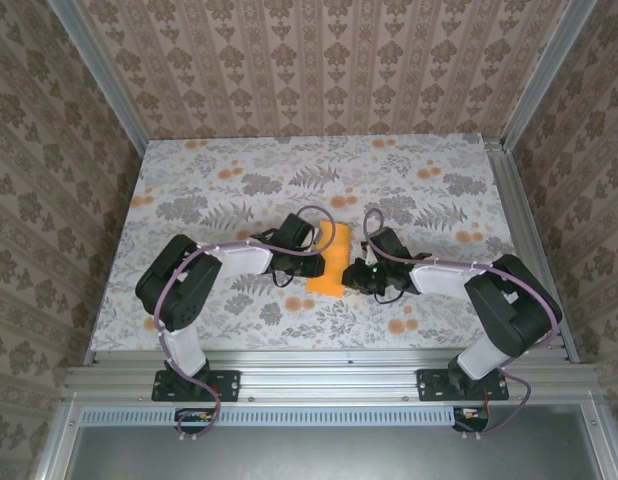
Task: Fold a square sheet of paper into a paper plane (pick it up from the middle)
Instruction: Fold the square sheet of paper in half at the center of the table.
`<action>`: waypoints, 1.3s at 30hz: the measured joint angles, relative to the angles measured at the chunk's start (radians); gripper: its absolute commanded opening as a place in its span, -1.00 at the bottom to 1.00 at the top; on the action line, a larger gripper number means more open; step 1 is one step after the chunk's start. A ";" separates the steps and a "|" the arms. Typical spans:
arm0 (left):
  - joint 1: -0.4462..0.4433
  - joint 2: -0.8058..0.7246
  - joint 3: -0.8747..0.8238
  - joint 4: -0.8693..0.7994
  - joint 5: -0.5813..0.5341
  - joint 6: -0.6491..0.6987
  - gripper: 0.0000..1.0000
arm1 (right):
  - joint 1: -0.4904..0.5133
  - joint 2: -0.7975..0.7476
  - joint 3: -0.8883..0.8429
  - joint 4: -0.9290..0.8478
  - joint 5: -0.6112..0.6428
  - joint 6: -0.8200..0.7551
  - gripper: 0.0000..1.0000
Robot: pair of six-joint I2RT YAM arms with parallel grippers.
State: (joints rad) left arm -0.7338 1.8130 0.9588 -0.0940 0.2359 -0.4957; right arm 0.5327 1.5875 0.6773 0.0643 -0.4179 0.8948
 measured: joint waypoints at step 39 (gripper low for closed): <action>-0.038 -0.001 0.014 -0.037 -0.108 0.071 -0.60 | -0.068 0.220 0.206 0.027 0.106 -0.018 -0.64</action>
State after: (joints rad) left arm -0.7719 1.8122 0.9733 -0.1307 0.1280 -0.4244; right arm 0.4648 1.8076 0.8829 0.0917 -0.3122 0.8764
